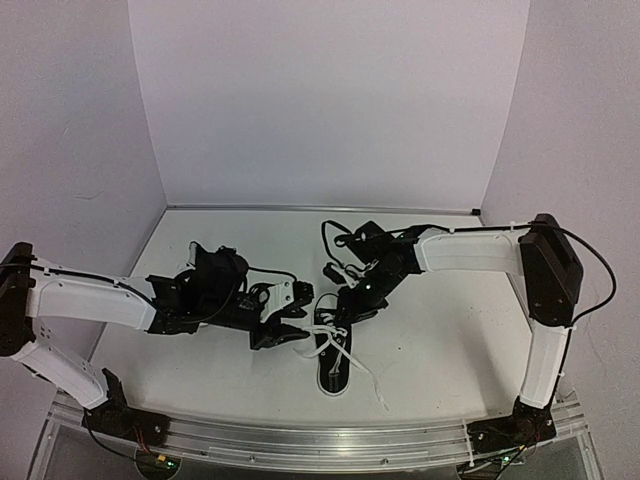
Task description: Tie the shoes
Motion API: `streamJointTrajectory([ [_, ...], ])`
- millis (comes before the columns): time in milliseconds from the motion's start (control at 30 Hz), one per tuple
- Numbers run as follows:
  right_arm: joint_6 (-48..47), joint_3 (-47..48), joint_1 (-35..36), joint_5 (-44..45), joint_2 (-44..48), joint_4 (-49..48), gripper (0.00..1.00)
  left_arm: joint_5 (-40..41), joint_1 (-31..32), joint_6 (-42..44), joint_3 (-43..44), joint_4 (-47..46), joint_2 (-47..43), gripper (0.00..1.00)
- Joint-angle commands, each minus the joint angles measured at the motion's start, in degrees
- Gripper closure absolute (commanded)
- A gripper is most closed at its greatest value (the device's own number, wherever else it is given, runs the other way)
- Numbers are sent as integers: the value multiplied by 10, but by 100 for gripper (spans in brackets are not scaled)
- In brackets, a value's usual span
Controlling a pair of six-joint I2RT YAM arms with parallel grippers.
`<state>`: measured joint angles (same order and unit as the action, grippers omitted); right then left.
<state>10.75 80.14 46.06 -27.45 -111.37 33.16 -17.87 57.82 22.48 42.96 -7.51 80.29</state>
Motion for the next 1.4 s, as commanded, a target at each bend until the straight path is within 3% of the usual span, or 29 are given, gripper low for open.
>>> streamJointTrajectory([
  [0,-15,22,4,14,-9,13,83,-2,2,-4,25,-17,5,58],
  [367,-28,29,15,24,-14,27,86,0,2,1,32,-14,12,58],
  [633,-30,26,17,41,-5,36,100,-1,3,6,35,-13,13,59],
  [967,8,-15,17,53,40,-9,100,32,27,67,38,-15,42,75],
  [1367,62,-73,17,46,90,-76,100,77,56,149,83,11,95,78],
])
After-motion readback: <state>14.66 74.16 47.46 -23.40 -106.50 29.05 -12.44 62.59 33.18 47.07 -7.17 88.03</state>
